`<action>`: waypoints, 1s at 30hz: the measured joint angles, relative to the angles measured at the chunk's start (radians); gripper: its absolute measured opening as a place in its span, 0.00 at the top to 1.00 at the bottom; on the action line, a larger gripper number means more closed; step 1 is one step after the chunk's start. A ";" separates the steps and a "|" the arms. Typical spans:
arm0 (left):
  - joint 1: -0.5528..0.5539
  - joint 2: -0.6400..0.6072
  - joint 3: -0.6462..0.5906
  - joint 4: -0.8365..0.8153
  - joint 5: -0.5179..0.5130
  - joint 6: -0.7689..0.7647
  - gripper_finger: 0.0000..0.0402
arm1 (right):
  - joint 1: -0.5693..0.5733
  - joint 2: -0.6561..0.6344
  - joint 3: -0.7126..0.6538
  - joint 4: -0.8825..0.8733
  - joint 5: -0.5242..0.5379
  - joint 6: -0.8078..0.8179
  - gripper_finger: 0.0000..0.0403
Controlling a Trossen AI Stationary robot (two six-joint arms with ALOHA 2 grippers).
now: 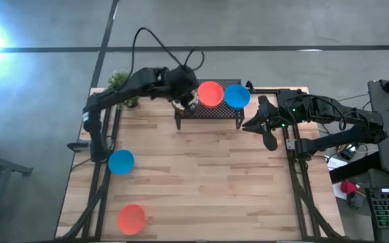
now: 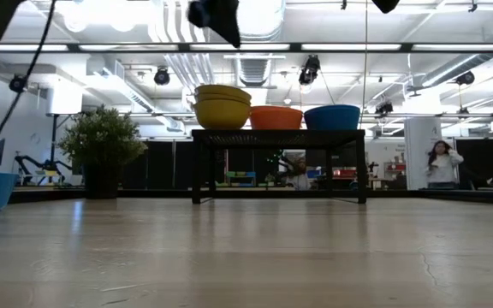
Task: Pick & Place Mini bowls
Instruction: Stack the blue bowl on the blue bowl on the shelf
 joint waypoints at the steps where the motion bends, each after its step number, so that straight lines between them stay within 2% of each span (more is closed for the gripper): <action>1: -0.018 -0.013 -0.001 -0.032 -0.021 -0.027 1.00 | 0.000 0.000 0.000 0.000 0.000 0.000 0.86; 6: -0.123 -0.080 -0.044 -0.149 -0.163 -0.185 1.00 | 0.000 0.000 0.000 -0.001 0.000 0.001 0.86; 9: -0.182 -0.120 -0.091 -0.183 -0.193 -0.286 1.00 | 0.000 0.000 0.000 -0.001 0.000 0.003 0.86; 16: -0.290 -0.212 -0.271 -0.191 -0.189 -0.489 1.00 | 0.000 0.000 0.000 -0.001 0.000 0.003 0.86; 22: -0.356 -0.303 -0.429 -0.196 -0.145 -0.670 1.00 | 0.000 0.000 0.000 -0.001 -0.001 0.004 0.86; 30: -0.416 -0.421 -0.568 -0.197 -0.083 -0.838 1.00 | 0.000 0.000 0.000 -0.001 -0.001 0.001 0.86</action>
